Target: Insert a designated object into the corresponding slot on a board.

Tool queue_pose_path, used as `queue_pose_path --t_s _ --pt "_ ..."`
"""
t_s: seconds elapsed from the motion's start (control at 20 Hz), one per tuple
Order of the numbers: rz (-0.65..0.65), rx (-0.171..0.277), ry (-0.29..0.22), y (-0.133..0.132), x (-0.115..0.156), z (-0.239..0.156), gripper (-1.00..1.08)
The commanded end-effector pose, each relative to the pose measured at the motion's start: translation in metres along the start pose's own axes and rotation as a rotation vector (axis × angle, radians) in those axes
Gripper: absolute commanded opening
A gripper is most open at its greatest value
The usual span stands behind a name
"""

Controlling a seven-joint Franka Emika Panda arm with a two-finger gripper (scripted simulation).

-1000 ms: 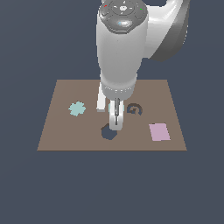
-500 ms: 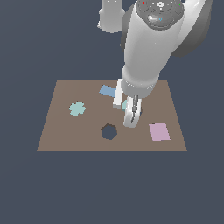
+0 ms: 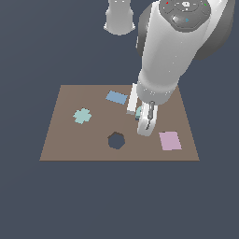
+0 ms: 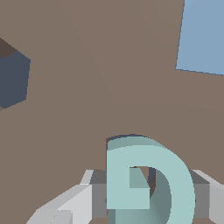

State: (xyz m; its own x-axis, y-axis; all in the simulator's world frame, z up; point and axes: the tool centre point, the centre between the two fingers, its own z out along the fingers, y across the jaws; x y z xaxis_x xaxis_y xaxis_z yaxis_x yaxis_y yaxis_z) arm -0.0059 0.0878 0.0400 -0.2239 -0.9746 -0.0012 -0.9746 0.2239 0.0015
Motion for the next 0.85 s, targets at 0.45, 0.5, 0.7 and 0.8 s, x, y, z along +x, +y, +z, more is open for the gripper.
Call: queue_pose_path --t_s 0.45,0.5,0.7,0.8 --pt "0.006 0.0 0.0 -0.0011 -0.0012 0.0098 1.0" --pt "0.006 0.0 0.0 -0.0011 -0.0012 0.0098 1.0" --pt "0.006 0.0 0.0 -0.0011 -0.0012 0.0098 1.0" --pt "0.006 0.0 0.0 -0.0011 -0.0012 0.0098 1.0"
